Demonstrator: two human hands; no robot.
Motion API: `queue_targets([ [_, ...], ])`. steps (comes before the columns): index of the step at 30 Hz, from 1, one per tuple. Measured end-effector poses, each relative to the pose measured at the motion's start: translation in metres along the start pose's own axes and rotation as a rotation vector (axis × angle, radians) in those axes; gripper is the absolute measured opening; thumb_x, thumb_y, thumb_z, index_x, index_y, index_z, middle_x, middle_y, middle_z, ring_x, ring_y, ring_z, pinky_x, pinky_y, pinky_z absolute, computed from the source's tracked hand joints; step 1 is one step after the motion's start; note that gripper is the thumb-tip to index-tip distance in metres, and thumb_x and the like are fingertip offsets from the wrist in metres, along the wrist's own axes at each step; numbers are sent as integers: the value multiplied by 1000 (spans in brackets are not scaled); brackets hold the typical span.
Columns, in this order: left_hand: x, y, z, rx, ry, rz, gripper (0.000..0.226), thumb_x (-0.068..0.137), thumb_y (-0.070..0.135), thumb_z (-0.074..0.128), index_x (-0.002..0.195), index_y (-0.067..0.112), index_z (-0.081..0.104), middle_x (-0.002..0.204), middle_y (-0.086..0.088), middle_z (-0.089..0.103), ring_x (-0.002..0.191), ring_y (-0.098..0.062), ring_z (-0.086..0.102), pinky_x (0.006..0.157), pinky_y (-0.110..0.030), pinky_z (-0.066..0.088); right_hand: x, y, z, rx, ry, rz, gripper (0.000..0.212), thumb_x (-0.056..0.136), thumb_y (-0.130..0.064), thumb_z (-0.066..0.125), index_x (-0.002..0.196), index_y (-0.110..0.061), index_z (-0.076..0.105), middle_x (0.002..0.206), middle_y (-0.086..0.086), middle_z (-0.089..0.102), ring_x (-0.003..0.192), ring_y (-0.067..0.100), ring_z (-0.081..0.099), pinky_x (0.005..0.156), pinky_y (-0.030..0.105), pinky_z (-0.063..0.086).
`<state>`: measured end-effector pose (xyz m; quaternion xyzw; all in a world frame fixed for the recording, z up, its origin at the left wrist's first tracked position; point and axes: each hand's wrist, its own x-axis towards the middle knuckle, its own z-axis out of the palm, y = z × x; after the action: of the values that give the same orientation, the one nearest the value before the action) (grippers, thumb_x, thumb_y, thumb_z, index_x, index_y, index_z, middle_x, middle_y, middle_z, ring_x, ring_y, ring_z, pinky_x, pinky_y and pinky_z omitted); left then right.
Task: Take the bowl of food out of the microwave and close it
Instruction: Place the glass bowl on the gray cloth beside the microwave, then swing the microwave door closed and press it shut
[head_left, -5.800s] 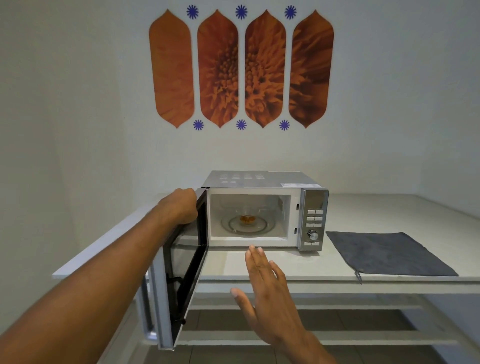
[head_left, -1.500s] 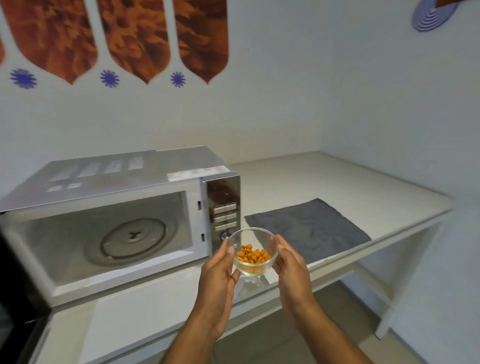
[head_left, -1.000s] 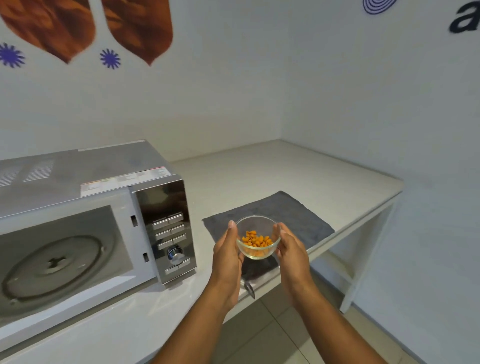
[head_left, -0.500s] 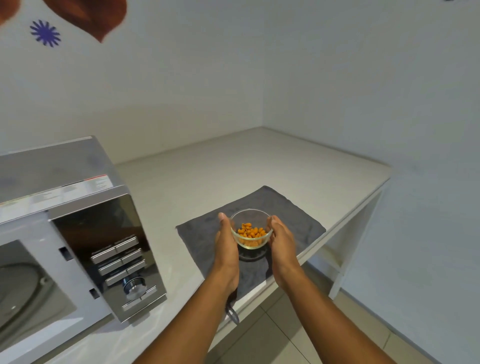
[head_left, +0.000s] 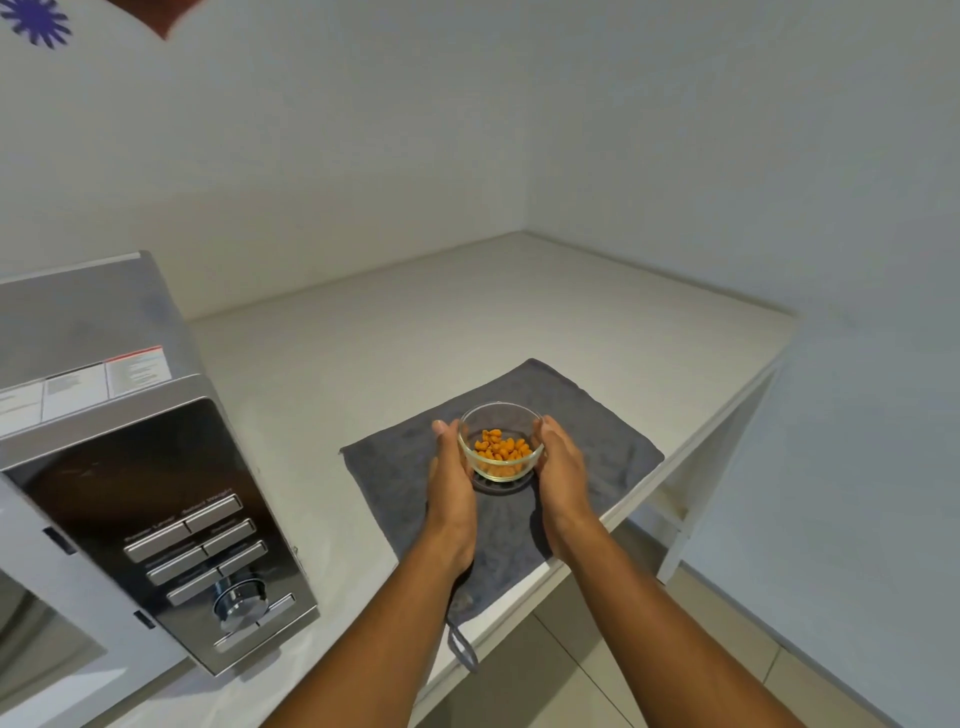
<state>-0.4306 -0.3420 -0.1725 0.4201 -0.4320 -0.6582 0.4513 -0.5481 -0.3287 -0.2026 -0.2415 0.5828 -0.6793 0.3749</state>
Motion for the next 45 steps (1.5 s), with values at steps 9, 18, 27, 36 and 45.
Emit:
queue_targets([
  [9, -6, -1, -8, 37, 53, 78, 59, 97, 69, 35, 131, 31, 63, 112, 20, 69, 113, 4, 64, 103, -23, 47, -16, -10, 4, -33, 76, -73, 35, 104, -28, 42, 73, -25, 57, 73, -4, 61, 73, 12, 58, 72, 38, 46],
  [18, -36, 3, -26, 195, 100, 91, 60, 110, 53, 31, 151, 16, 53, 139, 3, 60, 135, -15, 55, 107, -28, 42, -34, -22, 9, -127, 151, -72, 43, 103, -46, 38, 83, -21, 66, 85, 2, 70, 82, 18, 65, 73, 38, 49],
  [27, -120, 26, -67, 189, 68, 56, 71, 106, 59, 28, 157, 12, 45, 157, -11, 54, 147, -27, 49, 120, -39, 40, -133, -25, 12, -118, 166, -10, 46, 104, -51, 38, 126, -18, 61, 131, 7, 63, 119, 28, 59, 99, 46, 47],
  [36, -237, 78, -123, 178, 170, 120, 72, 101, 71, 23, 151, 30, 54, 153, 3, 58, 143, -24, 51, 122, -53, 34, -289, -55, 35, -81, -30, -81, 60, 107, -48, 39, 160, -22, 28, 164, 1, 35, 148, 23, 36, 114, 42, 32],
  [45, -376, 133, -178, 122, 350, 356, 89, 88, 77, 25, 149, 22, 57, 144, 0, 67, 135, -18, 59, 121, -51, 42, -437, -101, 60, -10, -304, -197, 58, 105, -55, 36, 159, -34, 30, 163, -7, 37, 146, 22, 40, 116, 43, 34],
])
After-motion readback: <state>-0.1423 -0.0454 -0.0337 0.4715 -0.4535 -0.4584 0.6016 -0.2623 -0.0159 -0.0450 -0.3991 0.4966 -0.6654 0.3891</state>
